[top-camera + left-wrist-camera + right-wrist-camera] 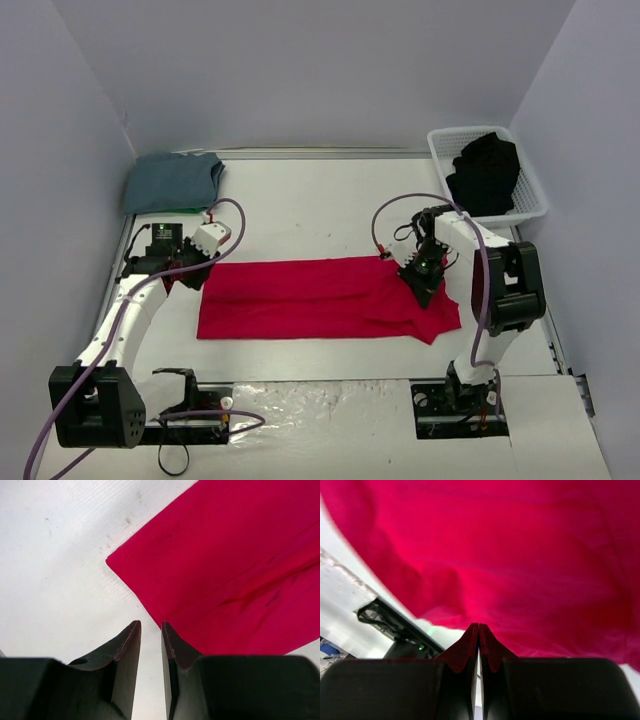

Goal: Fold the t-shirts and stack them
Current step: Rotate the tshirt 90 degrees

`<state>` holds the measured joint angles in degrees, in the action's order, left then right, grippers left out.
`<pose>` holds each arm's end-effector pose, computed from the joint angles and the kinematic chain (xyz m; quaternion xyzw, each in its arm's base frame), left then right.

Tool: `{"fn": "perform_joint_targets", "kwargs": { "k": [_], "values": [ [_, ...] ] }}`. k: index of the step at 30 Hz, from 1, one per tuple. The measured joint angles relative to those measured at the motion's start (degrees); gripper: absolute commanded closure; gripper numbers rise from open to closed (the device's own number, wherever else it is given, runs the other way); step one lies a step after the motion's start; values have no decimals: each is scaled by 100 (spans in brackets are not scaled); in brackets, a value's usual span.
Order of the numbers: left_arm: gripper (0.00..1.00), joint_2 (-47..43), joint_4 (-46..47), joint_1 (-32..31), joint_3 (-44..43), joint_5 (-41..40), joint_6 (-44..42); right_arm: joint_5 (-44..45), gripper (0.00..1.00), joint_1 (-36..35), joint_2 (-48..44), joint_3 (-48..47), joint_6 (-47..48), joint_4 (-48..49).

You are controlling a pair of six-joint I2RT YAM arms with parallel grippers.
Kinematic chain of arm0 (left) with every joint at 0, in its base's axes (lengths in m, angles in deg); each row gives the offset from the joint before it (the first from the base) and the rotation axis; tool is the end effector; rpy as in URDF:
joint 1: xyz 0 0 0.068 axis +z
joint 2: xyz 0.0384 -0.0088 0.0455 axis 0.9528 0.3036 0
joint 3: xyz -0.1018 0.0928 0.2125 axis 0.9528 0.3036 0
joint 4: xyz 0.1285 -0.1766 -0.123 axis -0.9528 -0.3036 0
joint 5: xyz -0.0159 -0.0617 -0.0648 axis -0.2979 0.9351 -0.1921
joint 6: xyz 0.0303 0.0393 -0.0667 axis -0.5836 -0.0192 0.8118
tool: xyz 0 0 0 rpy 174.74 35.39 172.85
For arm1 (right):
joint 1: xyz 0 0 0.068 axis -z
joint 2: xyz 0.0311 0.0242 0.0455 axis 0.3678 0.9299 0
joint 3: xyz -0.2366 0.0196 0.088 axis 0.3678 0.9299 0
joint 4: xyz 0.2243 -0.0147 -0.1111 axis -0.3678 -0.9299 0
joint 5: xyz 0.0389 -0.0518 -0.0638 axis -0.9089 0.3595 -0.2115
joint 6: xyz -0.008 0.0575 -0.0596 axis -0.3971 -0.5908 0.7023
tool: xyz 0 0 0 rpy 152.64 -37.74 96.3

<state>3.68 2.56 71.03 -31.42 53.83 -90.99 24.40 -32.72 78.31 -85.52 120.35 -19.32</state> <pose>0.2487 -0.0300 0.2140 0.2880 0.8778 -0.0764 0.3752 0.2764 0.0795 0.1280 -0.4544 0.8743 0.1637 0.0488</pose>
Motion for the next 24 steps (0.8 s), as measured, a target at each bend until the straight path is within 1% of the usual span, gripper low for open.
{"fn": "perform_joint_targets", "kwargs": {
  "k": [4, 7, 11, 15, 19, 22, 23, 24],
  "values": [
    [77, 0, 24, 22, 0, -42, 17, 151, 100, 238, 592, -13, 50, 229],
    [78, 0, 37, 37, 2, -74, 20, 243, 100, 337, 1158, -219, 55, 243],
    [78, 0, 72, 48, 4, -162, 20, 291, 100, 365, 1690, -754, 17, -184],
    [78, 0, 85, 63, 4, -247, 20, 398, 100, 365, 2352, -1567, -72, -715],
    [78, 0, 109, 87, 4, -444, 11, 494, 100, 367, 3206, -2927, -240, -1349],
    [79, -4, 136, 232, 4, -592, -15, 525, 100, 369, 4072, -4686, -361, -1934],
    [79, -4, 138, 291, 4, -654, -22, 509, 100, 358, 4518, -5718, -409, -2135],
    [79, -4, 144, 319, 4, -699, -24, 485, 100, 343, 4841, -6452, -470, -2247]
  ]
}}
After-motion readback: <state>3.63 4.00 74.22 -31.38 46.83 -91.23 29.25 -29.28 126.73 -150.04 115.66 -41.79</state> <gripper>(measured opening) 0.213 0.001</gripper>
